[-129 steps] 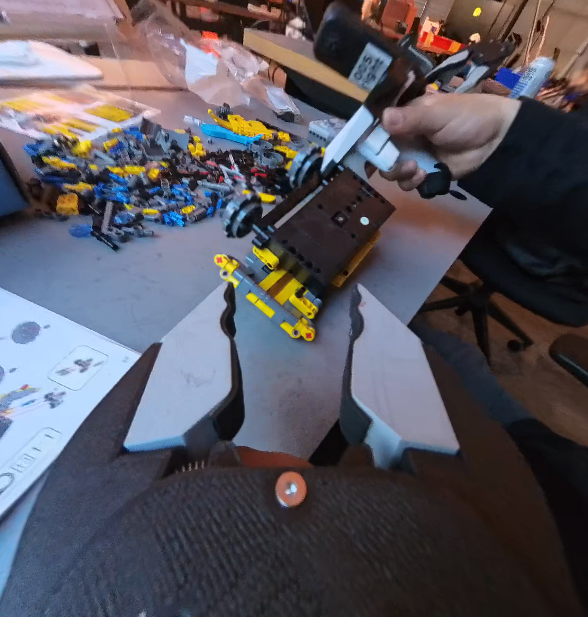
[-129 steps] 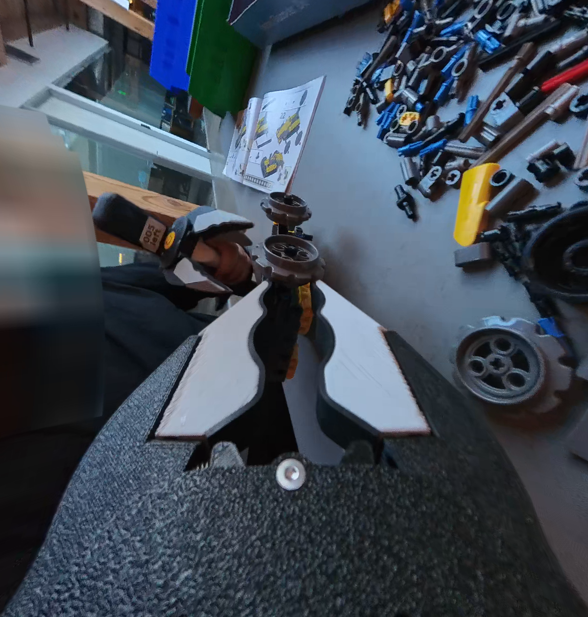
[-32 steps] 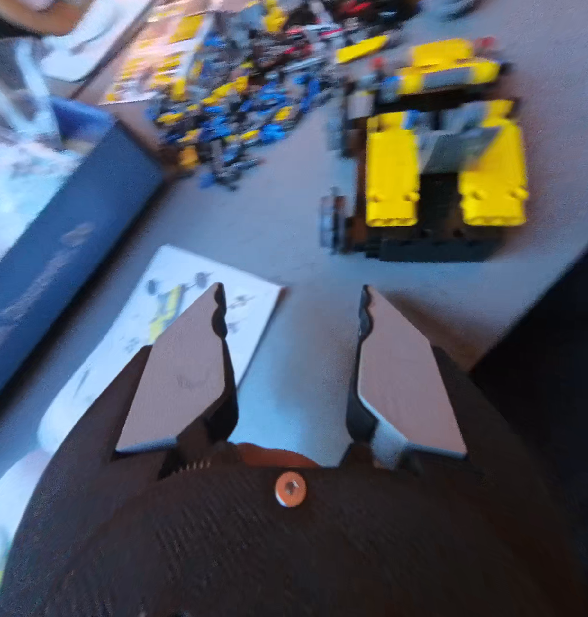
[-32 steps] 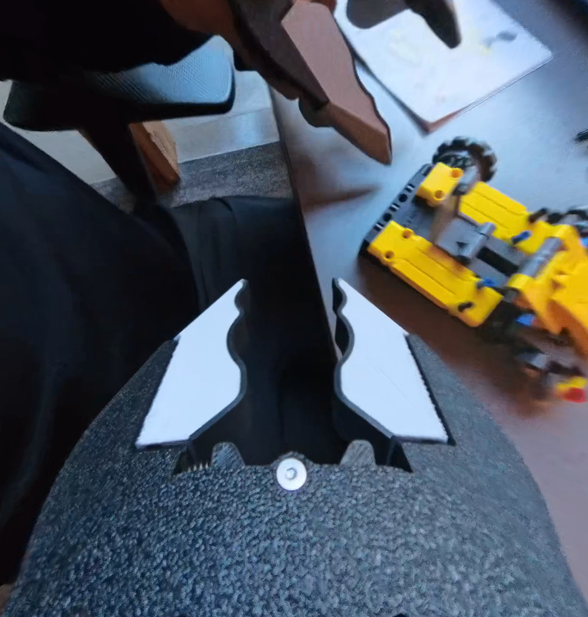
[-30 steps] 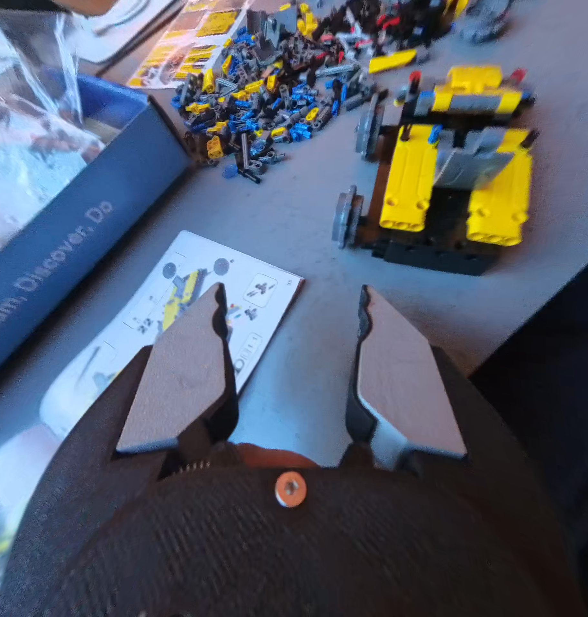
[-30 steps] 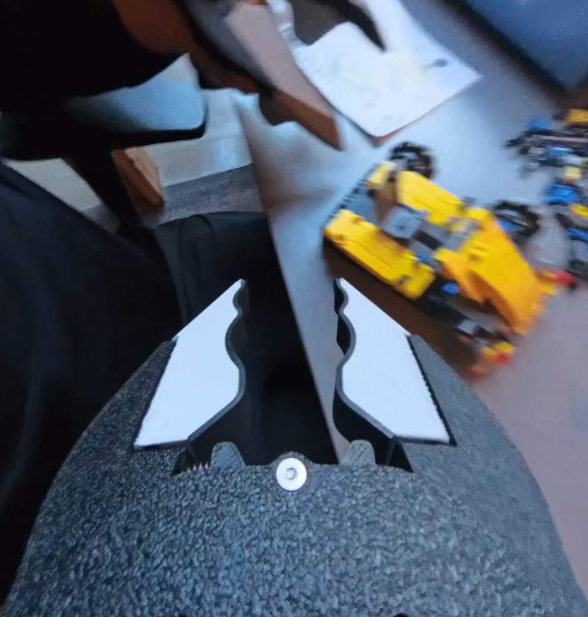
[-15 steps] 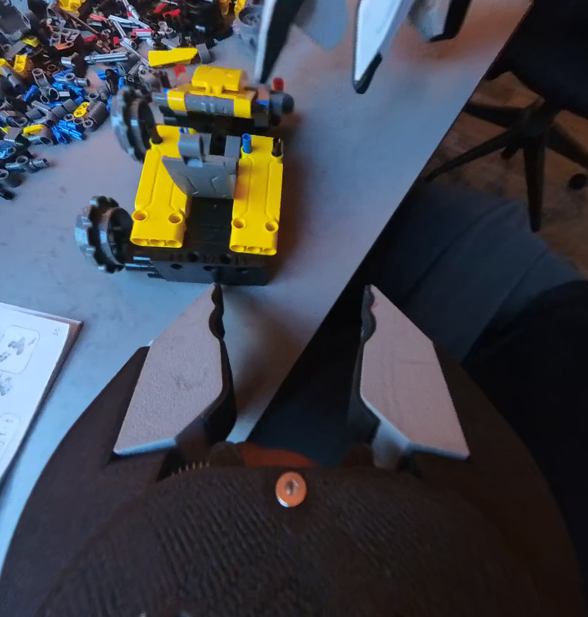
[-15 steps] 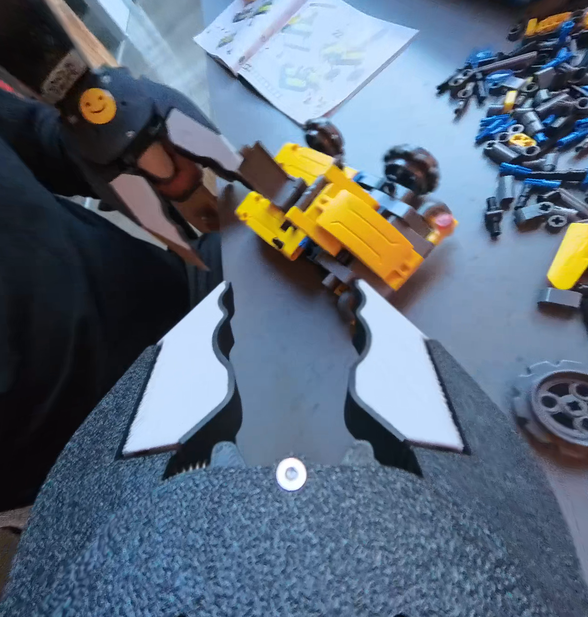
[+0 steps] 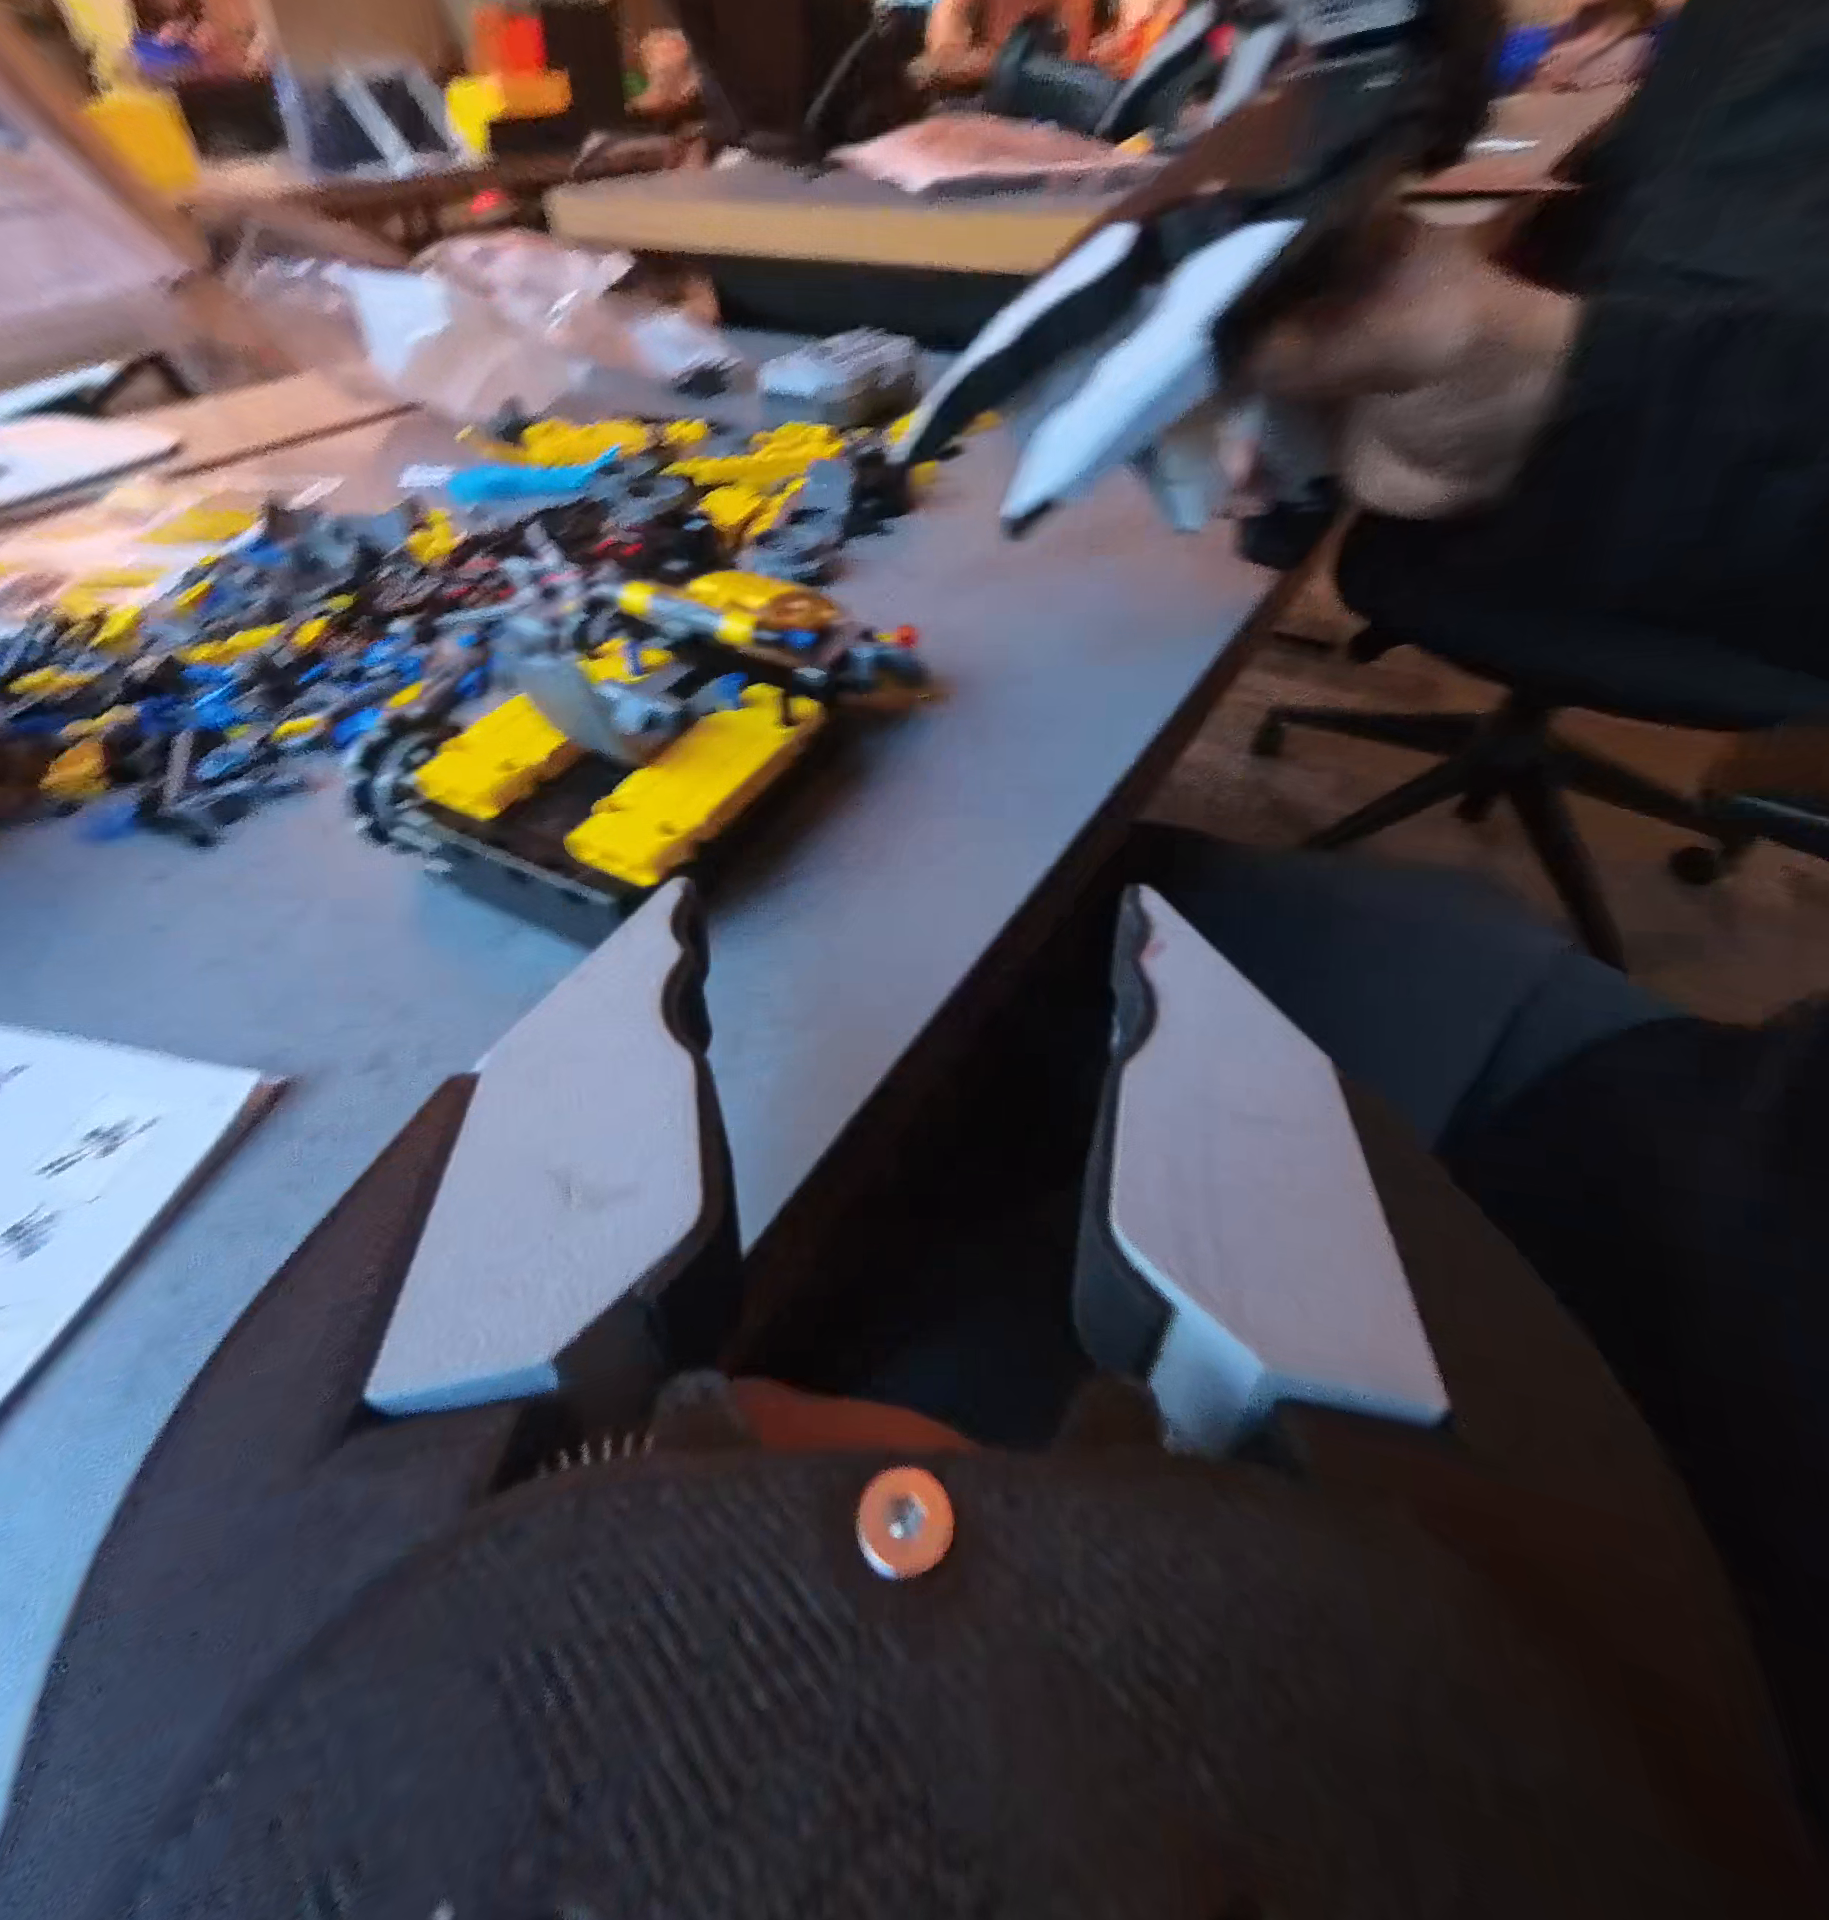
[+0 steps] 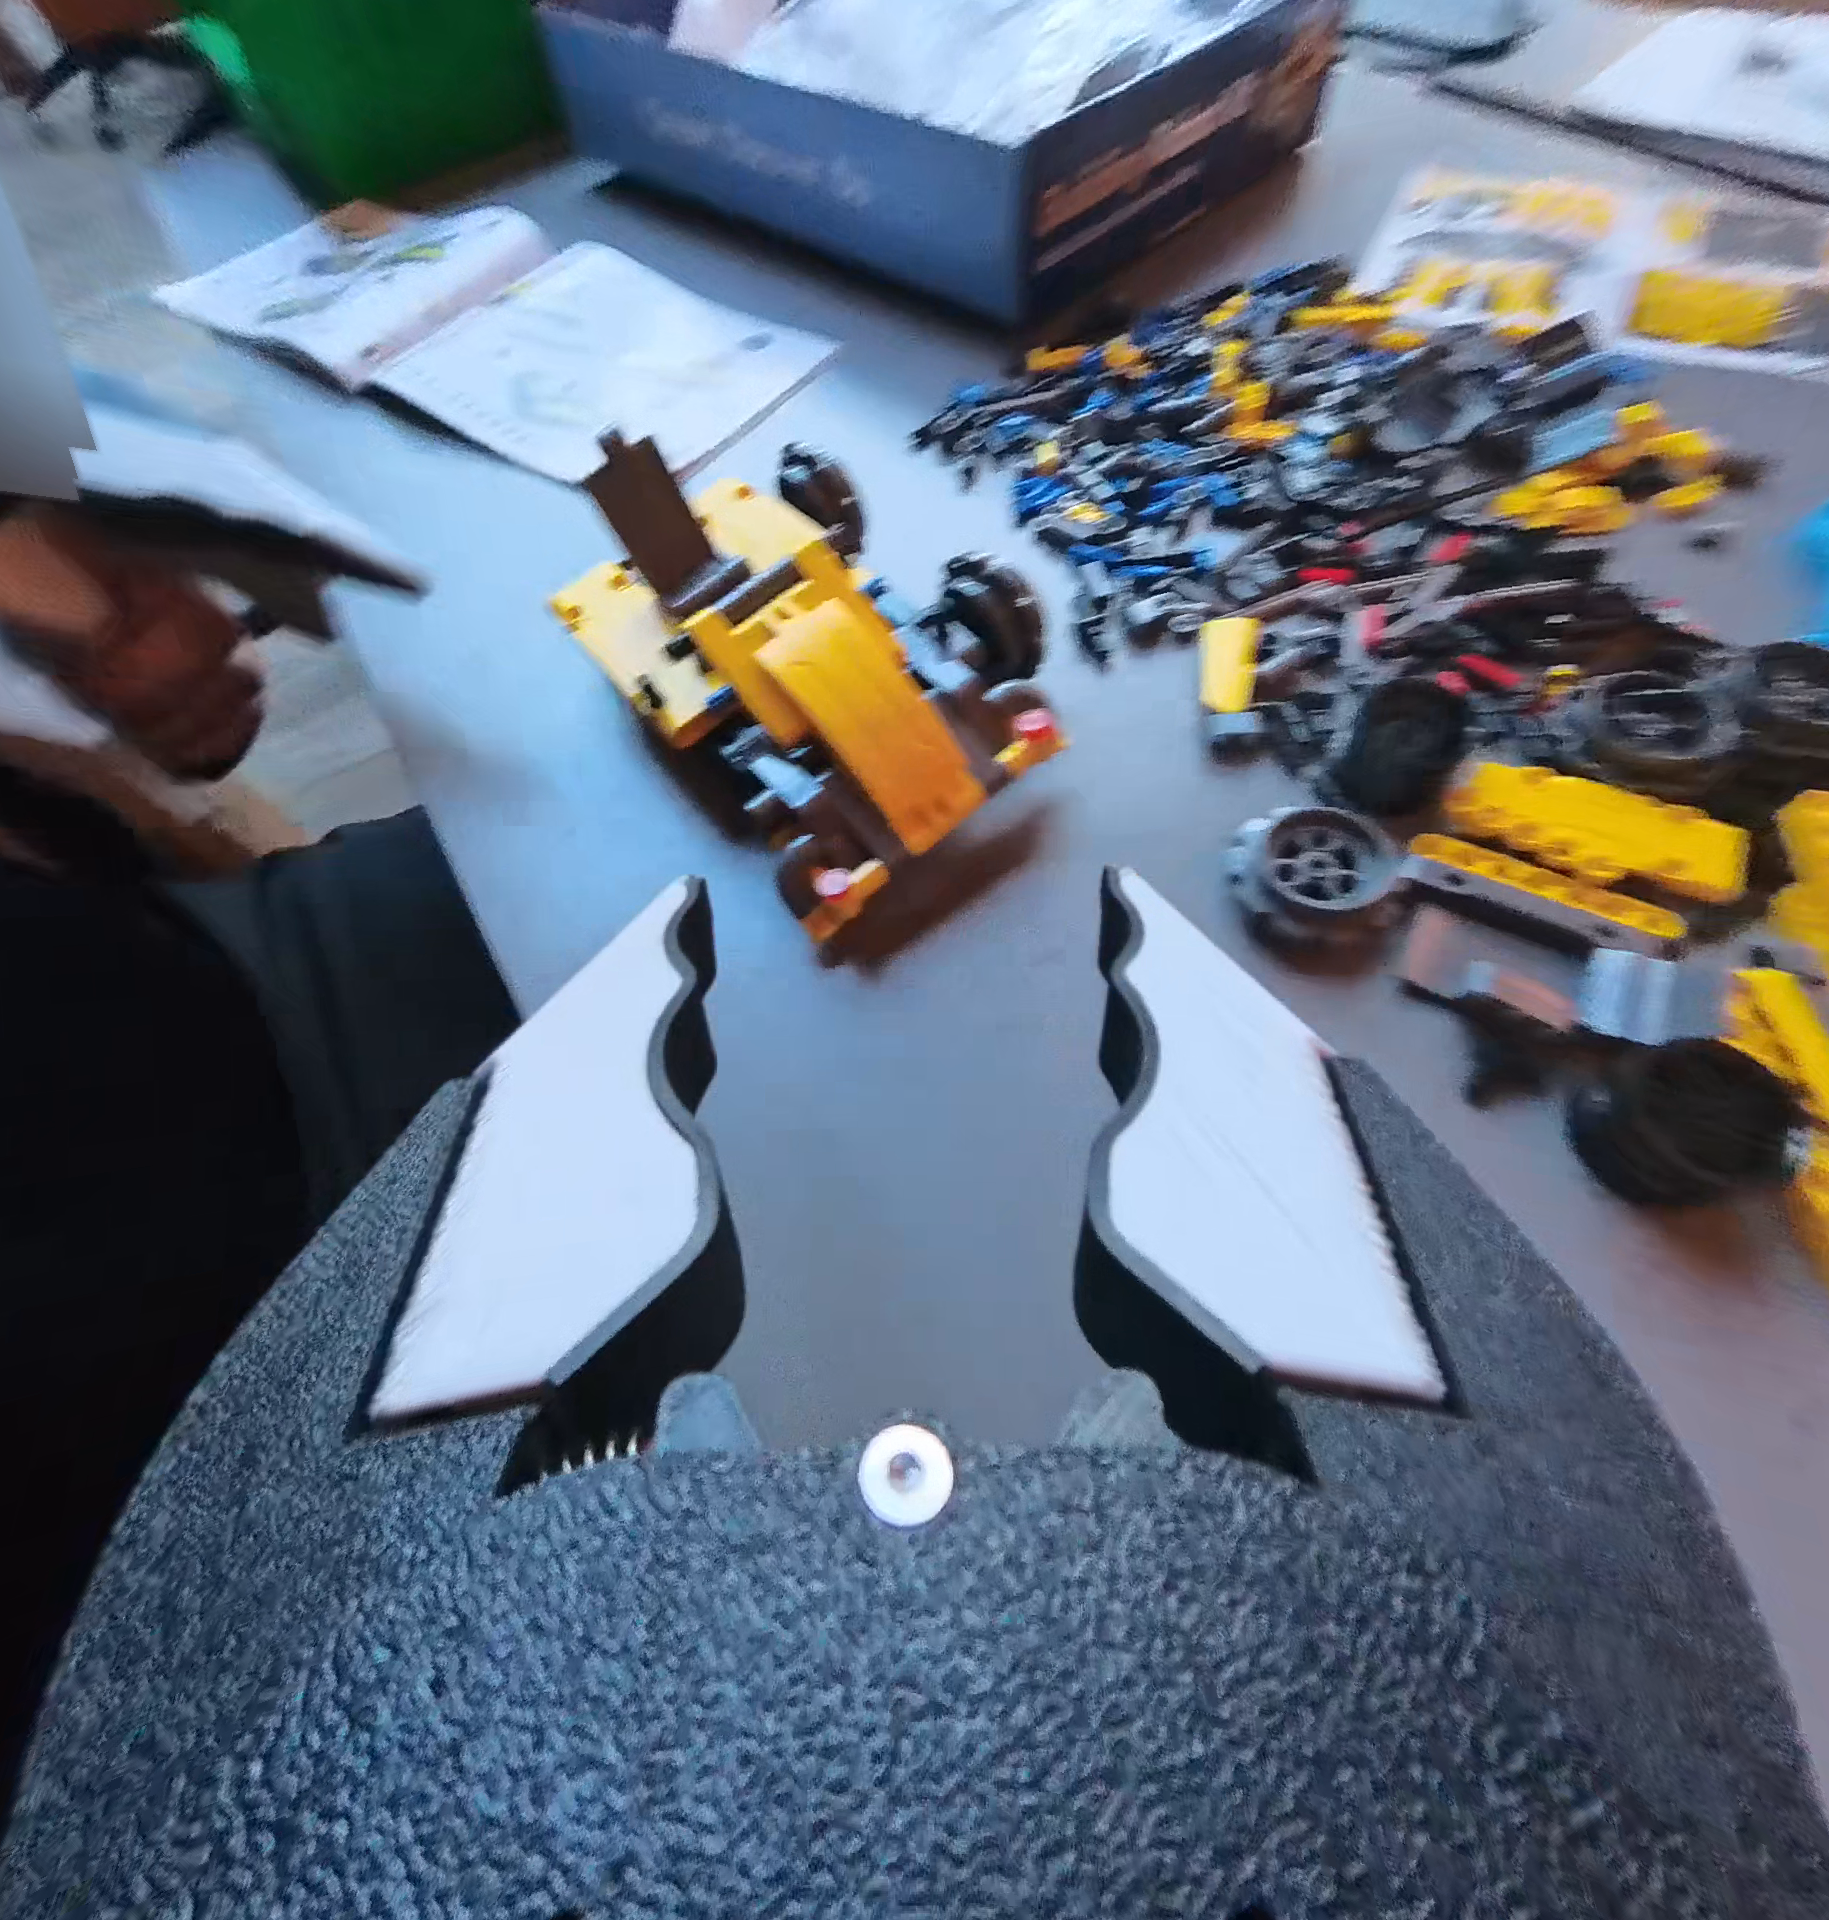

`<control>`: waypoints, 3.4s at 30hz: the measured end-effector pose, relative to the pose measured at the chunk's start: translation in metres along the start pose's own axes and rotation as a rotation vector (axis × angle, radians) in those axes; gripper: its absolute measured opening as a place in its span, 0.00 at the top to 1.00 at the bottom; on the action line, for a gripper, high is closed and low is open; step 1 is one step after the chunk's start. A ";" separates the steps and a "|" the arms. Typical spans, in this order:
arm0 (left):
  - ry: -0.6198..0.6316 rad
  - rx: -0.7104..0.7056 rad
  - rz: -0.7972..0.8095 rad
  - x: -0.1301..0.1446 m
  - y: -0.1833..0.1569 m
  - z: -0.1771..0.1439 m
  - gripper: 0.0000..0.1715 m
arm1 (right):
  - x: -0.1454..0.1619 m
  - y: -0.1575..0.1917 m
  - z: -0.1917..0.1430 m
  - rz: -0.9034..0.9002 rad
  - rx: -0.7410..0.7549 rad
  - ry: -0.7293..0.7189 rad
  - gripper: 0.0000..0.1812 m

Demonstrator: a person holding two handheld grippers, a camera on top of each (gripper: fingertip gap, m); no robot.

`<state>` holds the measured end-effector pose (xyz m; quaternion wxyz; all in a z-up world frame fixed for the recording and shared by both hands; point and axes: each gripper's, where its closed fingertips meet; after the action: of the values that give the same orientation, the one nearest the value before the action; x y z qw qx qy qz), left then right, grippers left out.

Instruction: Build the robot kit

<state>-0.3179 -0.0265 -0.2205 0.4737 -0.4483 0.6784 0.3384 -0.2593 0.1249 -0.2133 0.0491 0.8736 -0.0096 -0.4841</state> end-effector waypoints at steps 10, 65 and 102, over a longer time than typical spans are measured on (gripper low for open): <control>0.085 0.210 0.130 0.027 -0.040 0.000 0.65 | -0.004 -0.044 0.010 0.044 0.164 -0.043 0.64; 0.181 0.286 0.004 0.045 -0.038 0.011 0.73 | 0.017 -0.038 0.026 0.091 0.097 0.474 0.98; 0.018 0.283 -0.060 0.009 -0.030 0.003 0.74 | -0.052 -0.073 0.036 0.075 0.089 0.058 0.90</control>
<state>-0.2903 -0.0373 -0.2314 0.5359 -0.4001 0.7099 0.2210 -0.3195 0.1986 -0.1948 0.0284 0.8875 -0.0624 -0.4557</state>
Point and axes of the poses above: each gripper's, where its closed fingertips meet, z out along the fingers, x out of its underside, y = z × x across the jaws, and after that the axes turned 4 degrees about y, right-handed
